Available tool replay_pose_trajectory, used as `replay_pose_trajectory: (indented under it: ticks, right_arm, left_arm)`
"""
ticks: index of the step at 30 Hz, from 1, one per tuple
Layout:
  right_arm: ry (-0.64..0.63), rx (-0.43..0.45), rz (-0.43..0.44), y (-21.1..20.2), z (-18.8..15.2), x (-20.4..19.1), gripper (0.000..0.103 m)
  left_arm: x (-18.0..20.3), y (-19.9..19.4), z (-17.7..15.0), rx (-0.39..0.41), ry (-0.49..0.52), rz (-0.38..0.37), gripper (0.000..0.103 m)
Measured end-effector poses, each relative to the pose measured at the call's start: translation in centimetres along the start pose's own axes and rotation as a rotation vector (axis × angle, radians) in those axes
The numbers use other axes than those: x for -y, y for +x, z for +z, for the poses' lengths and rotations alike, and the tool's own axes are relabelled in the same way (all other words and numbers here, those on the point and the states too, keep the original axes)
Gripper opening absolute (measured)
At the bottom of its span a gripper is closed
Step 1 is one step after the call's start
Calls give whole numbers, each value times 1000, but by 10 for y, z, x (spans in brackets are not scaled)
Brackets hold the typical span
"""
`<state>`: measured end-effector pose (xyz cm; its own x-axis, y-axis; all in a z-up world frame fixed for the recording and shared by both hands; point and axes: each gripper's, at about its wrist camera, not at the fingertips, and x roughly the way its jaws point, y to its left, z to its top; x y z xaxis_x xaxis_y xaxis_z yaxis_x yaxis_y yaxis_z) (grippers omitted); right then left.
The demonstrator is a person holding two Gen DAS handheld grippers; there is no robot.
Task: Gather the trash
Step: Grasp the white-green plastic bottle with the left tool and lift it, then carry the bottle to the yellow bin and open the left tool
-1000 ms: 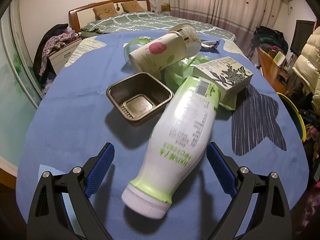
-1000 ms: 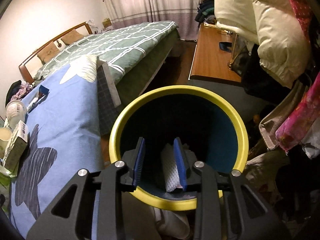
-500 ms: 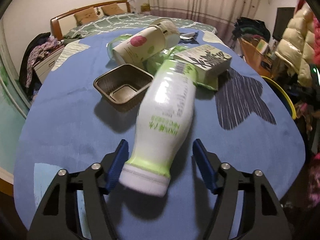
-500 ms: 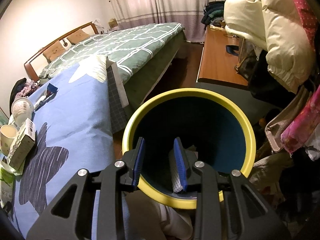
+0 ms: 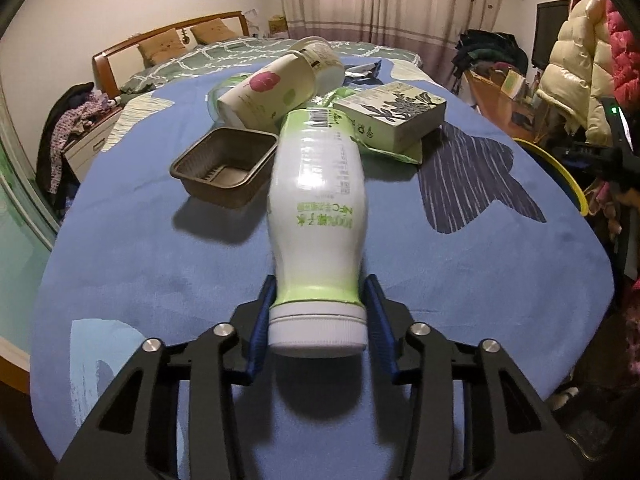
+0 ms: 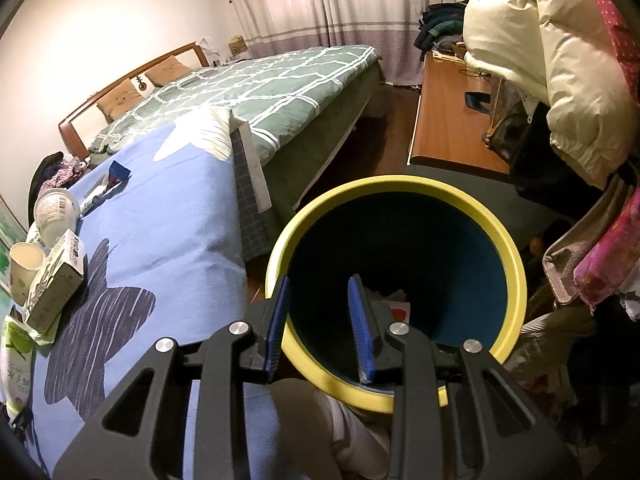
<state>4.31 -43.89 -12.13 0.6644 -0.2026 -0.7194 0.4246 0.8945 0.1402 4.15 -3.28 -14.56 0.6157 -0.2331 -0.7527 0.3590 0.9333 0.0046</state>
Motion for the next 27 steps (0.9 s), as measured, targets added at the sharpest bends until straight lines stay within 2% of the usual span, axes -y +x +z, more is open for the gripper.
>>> replay_pose_trajectory:
  ticks: [3, 7, 12, 16, 19, 27]
  right_arm:
    - [-2, 0, 5, 0, -1, -1, 29]
    - [-2, 3, 10, -2, -1, 0, 29]
    - [3, 7, 18, -3, -1, 2, 29]
    - [1, 7, 23, -4, -1, 2, 29]
    - [3, 12, 23, -6, 0, 4, 29]
    - [32, 30, 17, -12, 3, 19, 29]
  left_arm:
    - [-3, -5, -1, 19, -11, -8, 41]
    - [3, -21, 7, 80, 27, 60, 41]
    - [9, -45, 31, 177, 77, 99, 41]
    - [11, -50, 52, 219, 95, 114, 41]
    - [13, -49, 68, 238, 103, 109, 41]
    - [39, -54, 103, 273, 129, 24, 41]
